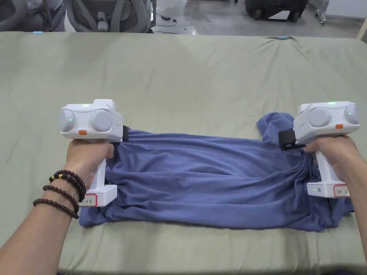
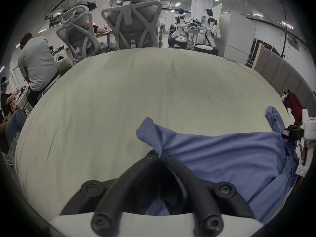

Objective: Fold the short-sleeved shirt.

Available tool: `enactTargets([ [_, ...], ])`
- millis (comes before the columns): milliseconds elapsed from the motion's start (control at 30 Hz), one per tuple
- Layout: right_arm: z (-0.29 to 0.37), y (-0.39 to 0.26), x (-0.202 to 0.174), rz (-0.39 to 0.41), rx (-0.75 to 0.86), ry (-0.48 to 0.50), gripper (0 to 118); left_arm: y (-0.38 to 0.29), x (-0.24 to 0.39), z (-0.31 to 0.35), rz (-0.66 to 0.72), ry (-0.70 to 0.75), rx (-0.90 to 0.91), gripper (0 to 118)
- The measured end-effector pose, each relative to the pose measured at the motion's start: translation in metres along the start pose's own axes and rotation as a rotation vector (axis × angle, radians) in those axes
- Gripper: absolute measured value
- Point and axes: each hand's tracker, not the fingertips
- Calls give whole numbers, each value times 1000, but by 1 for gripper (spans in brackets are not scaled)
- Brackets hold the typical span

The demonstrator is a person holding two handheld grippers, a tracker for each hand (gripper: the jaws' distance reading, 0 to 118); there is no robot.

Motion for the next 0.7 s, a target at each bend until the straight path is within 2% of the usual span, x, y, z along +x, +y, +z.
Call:
enactTargets([
  [67, -14, -4, 3, -12, -50, 0, 79, 1, 0, 0, -3, -1, -1, 1],
  [100, -13, -6, 4, -34, -30, 44, 77, 2, 0, 0, -5, 0, 2, 1],
  [133, -8, -5, 5, -40, -22, 31, 63, 2, 0, 0, -10, -1, 3, 1],
  [200, 5, -5, 3, -32, 29, 62, 3, 4, 2, 2, -20, -1, 8, 1],
  [300, 25, -7, -4, -11, 49, 48, 3, 4, 5, 7, -28, 0, 15, 1],
  [433, 76, -20, -4, -11, 192, 66, 3, -1, 2, 37, -49, -23, 77, 1],
  [567, 137, -57, 7, -28, 330, 97, 3, -29, -12, 86, 6, -80, 130, 1],
  [700, 186, -119, 6, 33, 359, 59, 3, -80, -18, 127, -23, -47, 133, 1],
])
